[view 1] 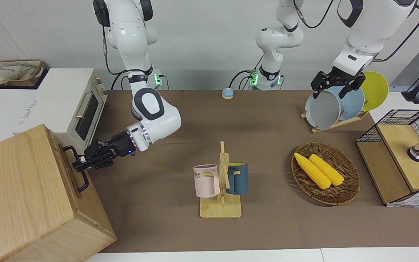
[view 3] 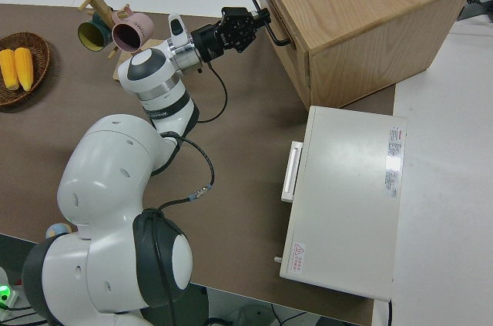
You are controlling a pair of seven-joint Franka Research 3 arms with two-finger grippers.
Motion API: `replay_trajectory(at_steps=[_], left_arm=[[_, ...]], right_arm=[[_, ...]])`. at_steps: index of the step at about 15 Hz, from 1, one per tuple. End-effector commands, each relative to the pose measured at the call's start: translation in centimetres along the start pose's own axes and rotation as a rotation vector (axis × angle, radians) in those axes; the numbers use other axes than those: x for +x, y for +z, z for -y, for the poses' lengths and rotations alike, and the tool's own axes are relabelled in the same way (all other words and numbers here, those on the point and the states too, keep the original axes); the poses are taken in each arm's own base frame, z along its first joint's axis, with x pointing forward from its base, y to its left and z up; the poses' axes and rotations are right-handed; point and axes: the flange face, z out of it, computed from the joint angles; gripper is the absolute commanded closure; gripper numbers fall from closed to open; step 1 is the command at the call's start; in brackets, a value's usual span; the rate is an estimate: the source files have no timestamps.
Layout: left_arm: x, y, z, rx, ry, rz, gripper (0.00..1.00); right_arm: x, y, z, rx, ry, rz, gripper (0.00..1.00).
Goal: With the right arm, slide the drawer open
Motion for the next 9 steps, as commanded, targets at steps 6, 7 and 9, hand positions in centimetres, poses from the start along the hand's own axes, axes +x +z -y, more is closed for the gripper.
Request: replay_trajectory(at_steps=[6, 7, 9], left_arm=[[0.1, -0.3, 0.1, 0.016, 0.009, 0.007, 0.01], [0.1, -0.4, 0.1, 0.016, 0.009, 0.005, 0.01], [0.1, -0.3, 0.1, 0.016, 0.009, 0.007, 0.01]], right_arm=[[0.8, -4.2, -1.2, 0.017, -0.011, -0.001, 1.0], [1.0, -5.1, -1.3, 0.024, -0.01, 0.001, 1.0], [1.1, -6.7, -1.5, 0.027, -0.009, 0.02, 1.0]])
